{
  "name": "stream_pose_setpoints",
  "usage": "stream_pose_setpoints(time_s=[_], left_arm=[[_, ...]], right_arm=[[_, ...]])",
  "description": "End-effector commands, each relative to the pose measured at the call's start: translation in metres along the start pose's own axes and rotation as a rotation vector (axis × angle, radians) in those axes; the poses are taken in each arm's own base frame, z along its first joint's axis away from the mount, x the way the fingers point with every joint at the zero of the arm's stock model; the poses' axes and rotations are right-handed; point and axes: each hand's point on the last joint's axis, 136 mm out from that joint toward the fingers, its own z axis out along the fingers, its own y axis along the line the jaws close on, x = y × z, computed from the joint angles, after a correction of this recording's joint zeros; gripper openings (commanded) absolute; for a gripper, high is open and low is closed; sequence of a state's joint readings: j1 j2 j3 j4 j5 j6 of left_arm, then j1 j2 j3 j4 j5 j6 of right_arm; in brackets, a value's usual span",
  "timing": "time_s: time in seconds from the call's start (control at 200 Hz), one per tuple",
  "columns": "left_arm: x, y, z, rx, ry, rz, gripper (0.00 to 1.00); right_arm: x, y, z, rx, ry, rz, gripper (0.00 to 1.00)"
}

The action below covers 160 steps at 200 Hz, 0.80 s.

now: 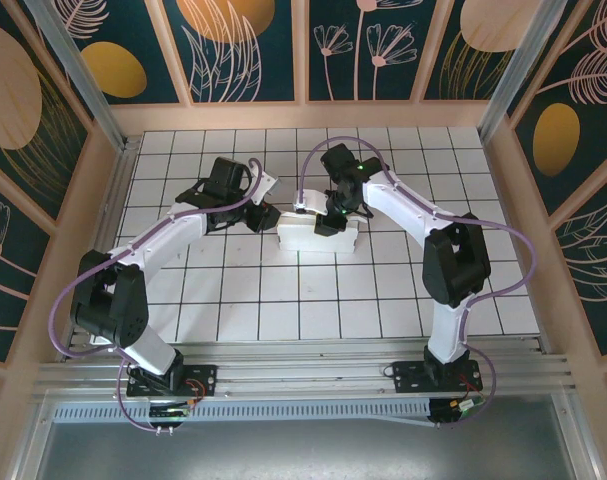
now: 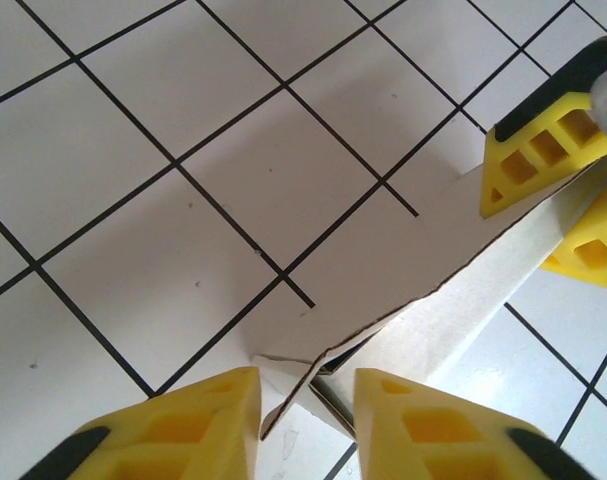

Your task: Fold the paper box

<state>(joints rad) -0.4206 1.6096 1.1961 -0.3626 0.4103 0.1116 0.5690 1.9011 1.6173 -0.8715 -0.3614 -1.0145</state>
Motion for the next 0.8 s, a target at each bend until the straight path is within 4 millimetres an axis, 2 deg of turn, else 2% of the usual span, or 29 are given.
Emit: stream_pose_setpoints(time_s=[0.0,0.195,0.486,0.796], left_arm=[[-0.005,-0.003,-0.005,0.021,-0.025,0.001,0.25],[-0.003,-0.006,-0.005,0.038,-0.018,-0.007,0.18],[-0.022,-0.028,-0.013,0.159,-0.115,-0.149,0.12],[-0.008,-0.034,-0.011,0.203,-0.112,-0.3,0.09]], right_arm=[[0.007,0.005,0.008,-0.046,0.022,0.031,0.23],[0.007,0.004,0.008,-0.044,0.025,0.037,0.22],[0.007,0.004,0.011,-0.044,0.029,0.044,0.2],[0.009,0.002,0.015,-0.039,0.038,0.051,0.2]])
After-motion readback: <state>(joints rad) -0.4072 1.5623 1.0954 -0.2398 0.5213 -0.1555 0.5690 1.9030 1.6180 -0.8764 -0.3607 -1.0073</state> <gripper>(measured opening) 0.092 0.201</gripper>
